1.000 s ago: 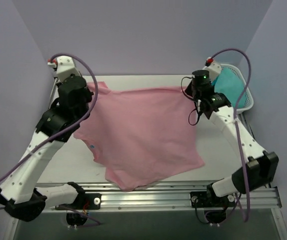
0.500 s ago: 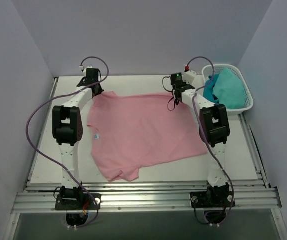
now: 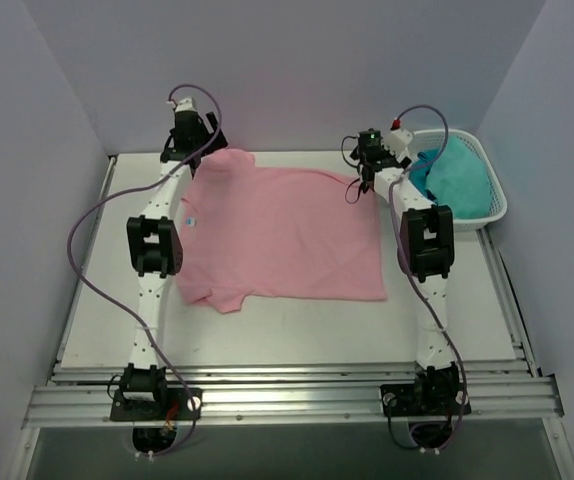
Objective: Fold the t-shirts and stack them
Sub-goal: Flatten out the tshirt
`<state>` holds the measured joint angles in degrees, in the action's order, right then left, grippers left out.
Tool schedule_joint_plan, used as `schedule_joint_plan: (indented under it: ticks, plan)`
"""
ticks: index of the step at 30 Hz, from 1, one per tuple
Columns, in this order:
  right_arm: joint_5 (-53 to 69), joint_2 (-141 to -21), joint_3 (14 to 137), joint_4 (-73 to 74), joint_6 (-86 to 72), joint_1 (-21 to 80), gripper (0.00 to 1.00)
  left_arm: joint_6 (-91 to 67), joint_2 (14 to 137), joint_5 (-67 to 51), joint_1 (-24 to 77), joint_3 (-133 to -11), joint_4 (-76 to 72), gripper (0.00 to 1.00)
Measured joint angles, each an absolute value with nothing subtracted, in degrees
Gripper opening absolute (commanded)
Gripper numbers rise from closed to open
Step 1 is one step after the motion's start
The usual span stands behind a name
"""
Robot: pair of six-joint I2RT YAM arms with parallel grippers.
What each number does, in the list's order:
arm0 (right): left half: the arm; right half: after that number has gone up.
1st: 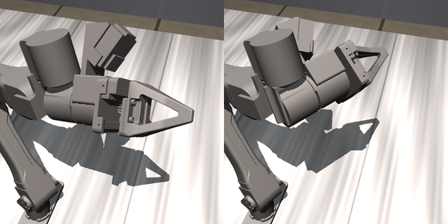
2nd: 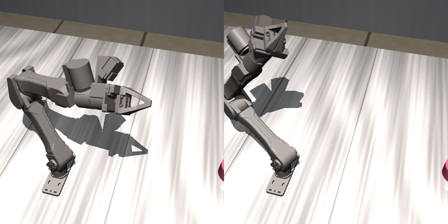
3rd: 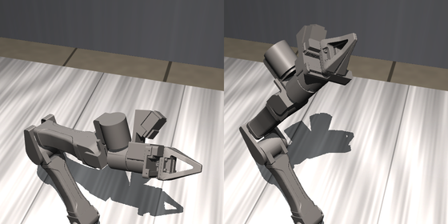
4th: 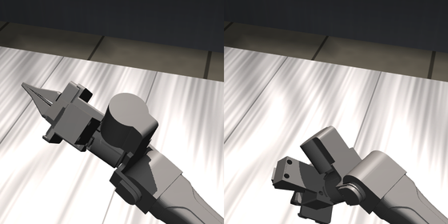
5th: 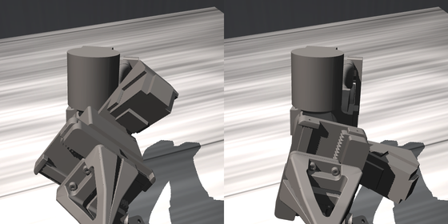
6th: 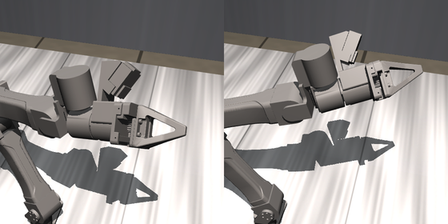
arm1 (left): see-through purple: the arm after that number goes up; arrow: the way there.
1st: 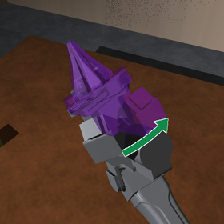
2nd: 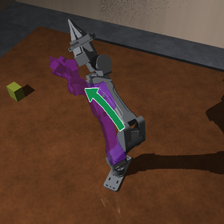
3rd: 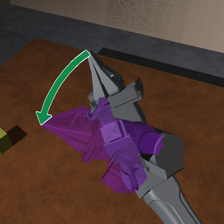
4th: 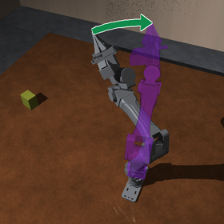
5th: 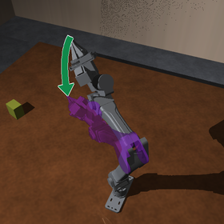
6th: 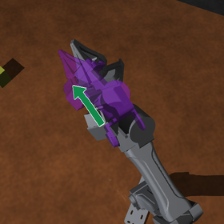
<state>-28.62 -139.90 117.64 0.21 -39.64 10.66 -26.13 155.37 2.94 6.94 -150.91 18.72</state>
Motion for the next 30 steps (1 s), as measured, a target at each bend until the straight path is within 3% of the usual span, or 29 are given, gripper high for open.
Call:
schedule_joint_plan:
  ticks: [4,7,12,19,25,28,30]
  plan:
    - [-30.02,-131.83,112.53,-0.69,-39.16,12.01,1.00,-26.13,149.05,4.34,6.87,-146.26,20.29,0.94]
    - [-30.85,-124.16,108.62,-1.43,-38.30,13.69,1.00,-26.17,137.23,8.10,6.92,-135.17,21.41,0.94]
    - [-32.27,-110.54,100.64,-2.72,-36.25,19.18,1.00,-28.60,108.01,15.97,6.92,-108.18,19.79,0.94]
    - [-31.97,-91.68,75.31,-4.97,-38.02,28.05,1.00,-38.33,72.86,24.32,13.50,-71.44,19.46,0.94]
    - [-31.73,-85.93,59.70,-2.17,-41.39,30.37,1.00,-50.09,62.50,27.05,27.99,-43.51,24.88,0.96]
    - [-31.79,-82.24,53.47,-1.10,-42.57,31.83,1.00,-56.51,57.87,28.38,33.34,-35.59,29.28,1.00]
    - [-31.73,-78.65,50.00,-0.67,-43.51,33.01,1.00,-60.16,54.54,30.04,36.23,-33.85,31.55,0.97]
